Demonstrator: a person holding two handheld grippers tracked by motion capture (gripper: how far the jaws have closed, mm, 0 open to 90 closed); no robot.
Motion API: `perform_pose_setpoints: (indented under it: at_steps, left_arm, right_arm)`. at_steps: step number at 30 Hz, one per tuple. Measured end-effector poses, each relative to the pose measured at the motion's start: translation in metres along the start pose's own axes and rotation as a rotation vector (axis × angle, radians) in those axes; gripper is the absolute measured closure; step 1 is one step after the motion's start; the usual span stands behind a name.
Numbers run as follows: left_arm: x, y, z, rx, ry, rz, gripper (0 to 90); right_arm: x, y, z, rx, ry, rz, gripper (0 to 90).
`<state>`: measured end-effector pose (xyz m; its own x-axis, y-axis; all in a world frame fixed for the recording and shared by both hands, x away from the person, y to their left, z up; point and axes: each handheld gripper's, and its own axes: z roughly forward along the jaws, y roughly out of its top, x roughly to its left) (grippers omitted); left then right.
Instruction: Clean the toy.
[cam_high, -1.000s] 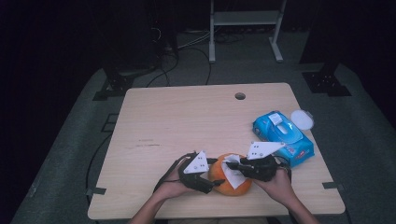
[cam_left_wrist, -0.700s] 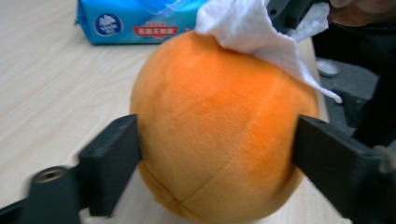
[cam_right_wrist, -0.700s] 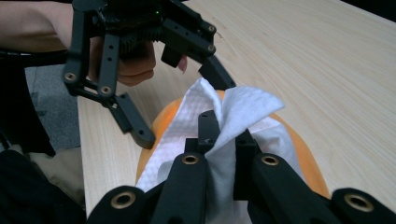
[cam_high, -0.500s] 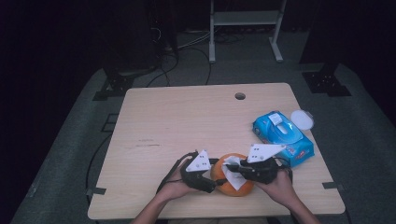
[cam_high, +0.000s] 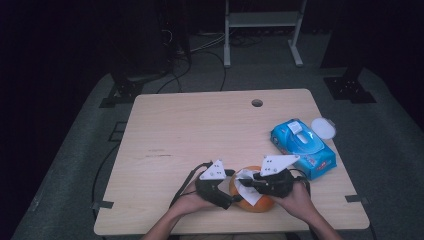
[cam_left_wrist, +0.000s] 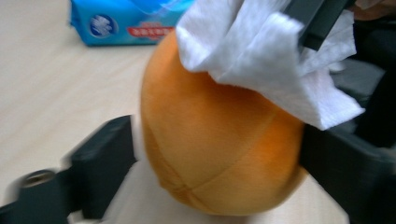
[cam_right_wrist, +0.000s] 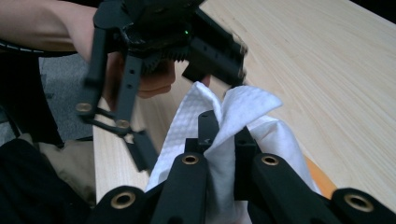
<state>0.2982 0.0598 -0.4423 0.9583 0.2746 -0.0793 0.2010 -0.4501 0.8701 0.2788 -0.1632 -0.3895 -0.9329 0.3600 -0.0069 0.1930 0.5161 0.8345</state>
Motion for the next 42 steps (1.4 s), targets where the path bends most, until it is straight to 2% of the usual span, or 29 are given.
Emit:
perform_pose_setpoints:
  at_steps: [2,6,8,9,11,12,14,15,18,20,22,23,27,28,31,33,35,36,39,42]
  left_arm:
    - [-0.002,0.001,-0.001,0.007,0.016,0.021,27.0]
    - [-0.014,0.008,-0.004,0.019,0.067,0.112,32.9]
    - [-0.015,0.007,-0.004,0.029,0.077,0.131,33.9]
    - [-0.014,0.005,-0.004,0.031,0.077,0.131,34.3]
    - [-0.012,0.002,-0.005,0.038,0.078,0.126,34.5]
    - [-0.012,0.002,-0.005,0.038,0.078,0.126,34.5]
    - [-0.011,-0.002,-0.005,0.039,0.072,0.113,34.5]
    - [-0.011,-0.003,-0.005,0.040,0.070,0.111,34.4]
    - [-0.010,-0.004,-0.006,0.030,0.047,0.095,31.8]
    - [-0.008,-0.001,-0.005,-0.003,0.017,0.061,19.5]
    - [-0.008,0.002,-0.003,-0.034,-0.001,0.039,11.8]
    - [-0.008,0.004,-0.001,-0.041,-0.014,0.034,9.2]
    - [-0.011,0.004,0.004,-0.024,-0.051,0.036,7.7]
    - [-0.012,0.003,0.004,-0.020,-0.054,0.043,11.3]
    - [-0.016,0.004,0.003,-0.004,-0.034,0.071,20.8]
    - [-0.020,0.006,0.004,-0.002,-0.021,0.094,23.0]
    - [-0.024,0.007,0.005,0.004,-0.012,0.120,23.6]
    - [-0.025,0.007,0.004,0.014,-0.004,0.137,24.8]
    - [-0.022,0.004,0.002,0.015,0.009,0.131,26.8]
    - [-0.018,0.000,0.000,0.019,0.012,0.113,27.7]
  right_arm:
    - [0.002,0.001,0.001,0.012,-0.002,-0.010,86.0]
    - [0.008,0.008,0.012,0.042,0.000,-0.045,86.1]
    - [0.008,0.012,0.017,0.061,-0.010,-0.059,86.1]
    - [0.007,0.014,0.018,0.066,-0.018,-0.062,86.1]
    - [-0.003,0.013,0.013,0.072,-0.063,-0.045,86.1]
    - [-0.003,0.013,0.013,0.072,-0.063,-0.045,86.1]
    - [-0.012,0.009,0.004,0.067,-0.098,-0.010,86.1]
    - [-0.020,0.002,-0.006,0.060,-0.108,0.030,86.1]
    - [-0.023,-0.006,-0.015,0.050,-0.100,0.056,86.0]
    - [-0.021,-0.014,-0.021,0.024,-0.079,0.070,86.0]
    - [-0.017,-0.018,-0.022,0.008,-0.060,0.063,86.0]
    - [-0.013,-0.019,-0.021,-0.006,-0.032,0.057,86.0]
    - [0.002,-0.015,-0.017,0.005,-0.006,-0.009,85.9]
    - [0.005,-0.015,-0.017,0.008,-0.008,-0.024,85.8]
    - [0.009,-0.012,-0.015,0.018,-0.016,-0.031,85.9]
    - [0.011,-0.006,-0.010,0.022,-0.013,-0.040,86.0]
    - [0.015,0.001,-0.001,0.033,0.000,-0.072,86.0]
    - [0.020,0.007,0.009,0.068,-0.012,-0.116,86.1]
    - [0.019,0.010,0.012,0.075,-0.024,-0.119,86.1]
    - [0.008,0.007,0.004,0.063,-0.060,-0.087,86.2]
